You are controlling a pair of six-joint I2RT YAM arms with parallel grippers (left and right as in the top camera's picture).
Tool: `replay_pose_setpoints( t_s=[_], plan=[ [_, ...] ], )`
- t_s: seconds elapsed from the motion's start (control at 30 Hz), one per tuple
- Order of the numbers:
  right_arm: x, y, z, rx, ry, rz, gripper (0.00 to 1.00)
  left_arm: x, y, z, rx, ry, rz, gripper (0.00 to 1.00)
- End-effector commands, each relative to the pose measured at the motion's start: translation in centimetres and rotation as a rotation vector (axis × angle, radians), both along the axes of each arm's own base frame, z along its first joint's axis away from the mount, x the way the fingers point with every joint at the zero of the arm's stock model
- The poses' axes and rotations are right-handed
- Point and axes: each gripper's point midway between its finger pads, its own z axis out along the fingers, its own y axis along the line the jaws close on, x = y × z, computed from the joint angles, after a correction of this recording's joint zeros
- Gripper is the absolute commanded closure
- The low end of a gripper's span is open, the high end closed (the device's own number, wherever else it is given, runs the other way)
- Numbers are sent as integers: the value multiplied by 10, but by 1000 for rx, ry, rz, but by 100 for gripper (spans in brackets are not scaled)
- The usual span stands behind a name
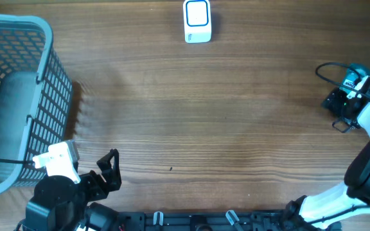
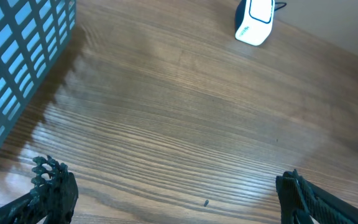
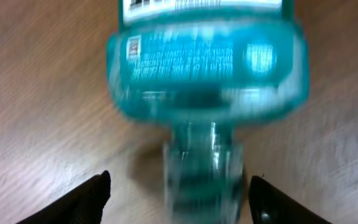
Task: Scan the item barcode
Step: 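Carry the bottle away from the scanner to the right table edge, then set the bottle down at the right edge and open the right gripper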
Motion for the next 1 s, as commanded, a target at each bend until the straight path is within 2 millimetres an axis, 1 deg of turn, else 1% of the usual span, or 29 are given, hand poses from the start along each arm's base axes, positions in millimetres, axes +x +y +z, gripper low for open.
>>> replay_pose_setpoints(
  t_s=[0.0,0.03,0.07,0.1,0.13,0.2,0.27,0.3,0.37,0.4,0.43,0.47,0.53,0.57,0.63,0.7,0.77,0.97],
  plan=[
    [17,1,76,-11,-158,-15,25,1,1,3,3,-13,6,0],
    [16,5,95,-13,-193,-3,22,1,2,3,3,-13,6,0],
    [14,11,116,-11,-234,7,16,1,1,3,3,-13,6,0],
    [10,21,142,1,-288,9,16,1,2,3,3,-13,6,0],
    [4,33,167,7,-341,34,16,1,2,3,4,-14,7,0],
    [-8,60,206,16,-430,95,16,4,5,7,11,-36,28,0],
    [-23,93,240,18,-510,181,16,10,3,16,-6,-77,30,0],
    [-32,112,252,23,-535,230,16,13,1,20,-16,-96,27,0],
    [-49,145,262,35,-541,317,16,18,2,28,-24,-135,40,0],
    [-55,157,263,41,-539,352,16,19,3,31,-24,-147,48,0],
    [-65,175,266,51,-539,404,16,21,4,34,-24,-162,58,0],
    [-73,188,271,47,-549,455,16,22,4,37,-28,-175,60,0],
    [-89,207,279,34,-576,521,15,23,3,39,-32,-183,60,0],
    [-96,213,284,24,-593,541,12,23,3,38,-31,-181,60,0],
    [-108,223,293,20,-631,571,0,22,4,36,-26,-170,60,0],
    [-119,227,299,48,-657,547,0,20,5,32,-19,-154,59,0],
    [-124,227,302,56,-671,533,0,16,6,26,-6,-126,58,0],
    [-126,228,297,72,-646,525,0,6,11,9,30,-49,56,0]
  ],
)
